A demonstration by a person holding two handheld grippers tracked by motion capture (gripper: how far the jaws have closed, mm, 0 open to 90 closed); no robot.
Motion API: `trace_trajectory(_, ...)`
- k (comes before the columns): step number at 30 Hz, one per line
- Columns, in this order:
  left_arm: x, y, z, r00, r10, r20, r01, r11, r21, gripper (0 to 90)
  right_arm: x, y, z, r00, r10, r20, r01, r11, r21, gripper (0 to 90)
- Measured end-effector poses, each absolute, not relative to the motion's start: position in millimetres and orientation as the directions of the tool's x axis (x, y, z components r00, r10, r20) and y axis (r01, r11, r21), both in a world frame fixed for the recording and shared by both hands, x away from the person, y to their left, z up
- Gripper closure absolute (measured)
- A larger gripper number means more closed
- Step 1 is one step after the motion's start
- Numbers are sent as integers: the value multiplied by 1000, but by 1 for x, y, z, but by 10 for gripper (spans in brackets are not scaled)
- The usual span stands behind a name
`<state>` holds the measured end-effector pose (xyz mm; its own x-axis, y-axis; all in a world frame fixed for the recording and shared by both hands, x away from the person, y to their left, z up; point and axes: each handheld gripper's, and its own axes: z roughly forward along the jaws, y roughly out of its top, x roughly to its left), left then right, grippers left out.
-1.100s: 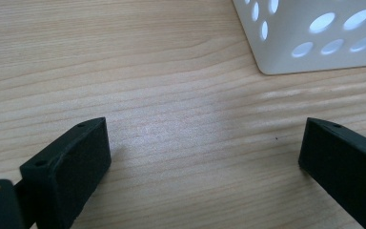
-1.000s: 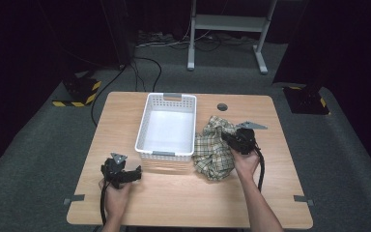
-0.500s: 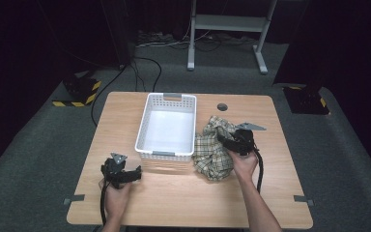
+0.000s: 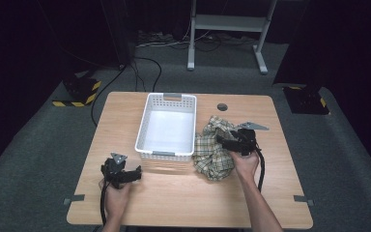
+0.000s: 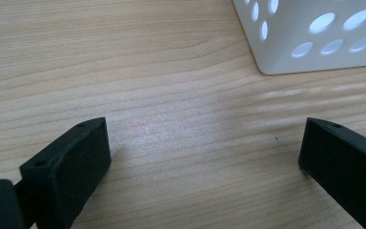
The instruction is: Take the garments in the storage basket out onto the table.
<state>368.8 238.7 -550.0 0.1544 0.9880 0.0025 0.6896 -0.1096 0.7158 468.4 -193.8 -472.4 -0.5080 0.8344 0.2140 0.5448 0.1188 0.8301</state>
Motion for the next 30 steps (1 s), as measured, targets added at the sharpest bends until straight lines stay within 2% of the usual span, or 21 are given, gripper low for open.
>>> trace_trajectory(17,369,239,-550,154,988,3,690,-110,716,35,465,-201,-463,-511,830,225,523,93,847,156)
trace_trajectory(30,369,239,-550,155,988,3,690,-110,716,35,461,-206,-457,-526,818,232,509,84,857,138)
